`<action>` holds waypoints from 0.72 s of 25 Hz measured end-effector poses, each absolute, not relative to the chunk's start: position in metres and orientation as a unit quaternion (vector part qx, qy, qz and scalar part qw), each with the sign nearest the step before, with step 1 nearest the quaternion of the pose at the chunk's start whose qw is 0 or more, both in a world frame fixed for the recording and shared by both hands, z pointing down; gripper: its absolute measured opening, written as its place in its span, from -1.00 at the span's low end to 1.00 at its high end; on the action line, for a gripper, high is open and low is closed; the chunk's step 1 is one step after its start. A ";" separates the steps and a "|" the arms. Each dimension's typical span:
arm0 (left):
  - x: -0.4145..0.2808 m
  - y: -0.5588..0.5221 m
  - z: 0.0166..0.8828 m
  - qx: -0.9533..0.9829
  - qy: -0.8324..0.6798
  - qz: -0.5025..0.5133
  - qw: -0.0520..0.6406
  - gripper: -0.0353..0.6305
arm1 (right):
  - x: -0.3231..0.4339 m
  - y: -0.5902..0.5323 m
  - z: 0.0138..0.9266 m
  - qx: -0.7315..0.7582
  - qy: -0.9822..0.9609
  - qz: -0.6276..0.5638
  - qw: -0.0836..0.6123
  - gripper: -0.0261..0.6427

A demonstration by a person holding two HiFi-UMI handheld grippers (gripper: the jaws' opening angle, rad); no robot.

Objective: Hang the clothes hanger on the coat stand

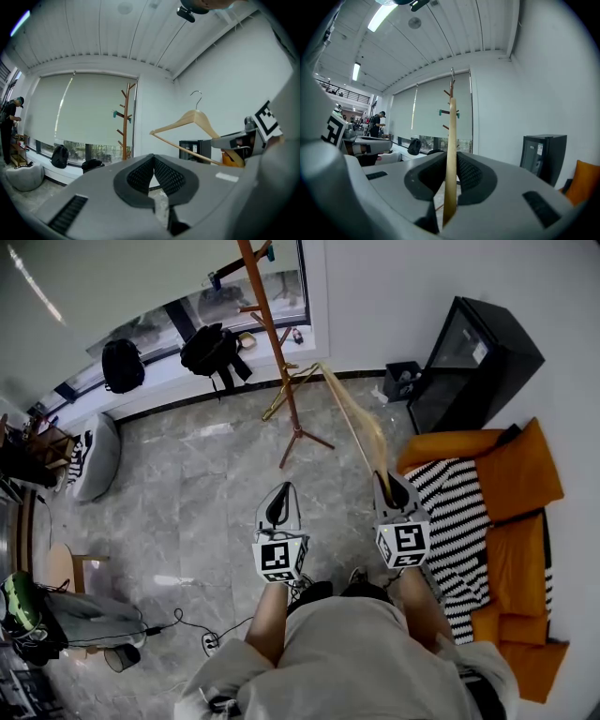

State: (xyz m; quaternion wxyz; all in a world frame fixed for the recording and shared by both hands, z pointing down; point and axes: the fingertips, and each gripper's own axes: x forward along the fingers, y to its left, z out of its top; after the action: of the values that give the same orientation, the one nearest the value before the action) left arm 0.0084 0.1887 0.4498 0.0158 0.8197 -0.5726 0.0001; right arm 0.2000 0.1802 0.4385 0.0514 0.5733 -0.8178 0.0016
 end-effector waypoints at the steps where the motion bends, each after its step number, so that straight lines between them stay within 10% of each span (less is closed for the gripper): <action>1: 0.005 0.189 0.450 0.818 -0.575 0.000 0.016 -0.87 | 0.197 0.180 0.439 0.570 -0.820 0.002 0.051 -0.78; 18: -0.061 0.198 0.460 0.788 -0.615 -0.004 0.028 -0.87 | 0.129 0.169 0.448 0.529 -0.846 0.005 0.066 -0.78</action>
State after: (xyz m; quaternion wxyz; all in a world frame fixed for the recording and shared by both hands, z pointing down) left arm -0.0614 0.1977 0.4600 0.0276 0.7882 -0.6147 -0.0042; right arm 0.1291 0.1694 0.4482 0.0661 0.5293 -0.8458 0.0046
